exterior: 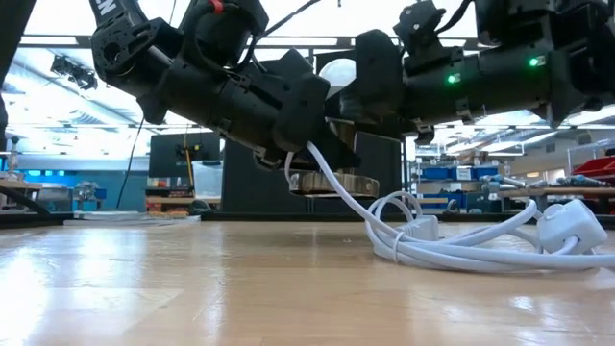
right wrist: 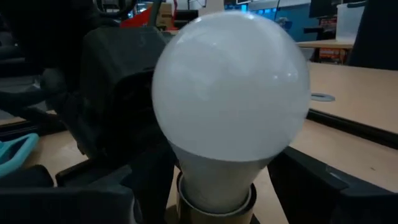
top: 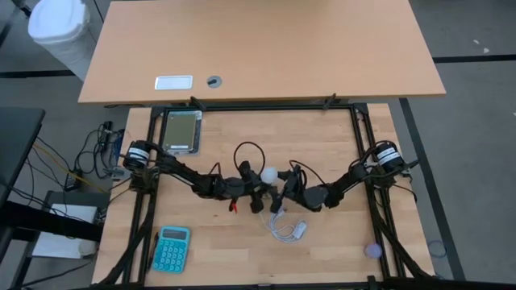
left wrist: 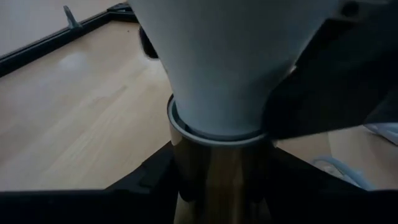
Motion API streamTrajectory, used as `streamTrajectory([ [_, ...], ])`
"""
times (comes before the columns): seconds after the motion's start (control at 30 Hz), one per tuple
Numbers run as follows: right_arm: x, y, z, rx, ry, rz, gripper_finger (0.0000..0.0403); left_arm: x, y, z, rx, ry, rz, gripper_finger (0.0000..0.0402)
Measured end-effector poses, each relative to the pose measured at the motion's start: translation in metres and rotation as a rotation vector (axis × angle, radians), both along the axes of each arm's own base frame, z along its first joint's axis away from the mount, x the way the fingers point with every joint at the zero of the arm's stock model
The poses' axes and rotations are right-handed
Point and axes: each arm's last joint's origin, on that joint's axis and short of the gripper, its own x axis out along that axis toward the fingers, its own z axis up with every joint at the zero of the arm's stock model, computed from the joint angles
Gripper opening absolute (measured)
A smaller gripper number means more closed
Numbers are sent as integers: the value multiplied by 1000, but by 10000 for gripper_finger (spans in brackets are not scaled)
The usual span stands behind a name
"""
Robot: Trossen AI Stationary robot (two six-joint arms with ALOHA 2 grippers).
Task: Screw lightbulb
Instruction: Remove the lightbulb from the desk lamp
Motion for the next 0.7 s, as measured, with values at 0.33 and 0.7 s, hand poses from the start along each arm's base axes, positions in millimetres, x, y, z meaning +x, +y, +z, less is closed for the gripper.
streamTrajectory([
  [0.33,2,-2,0,-3,3,69,172,-1,-4,-1,-3,9,-24,188],
  [0.7,-12,-1,-6,11,26,258,175,0,-9,-2,26,40,-201,188],
])
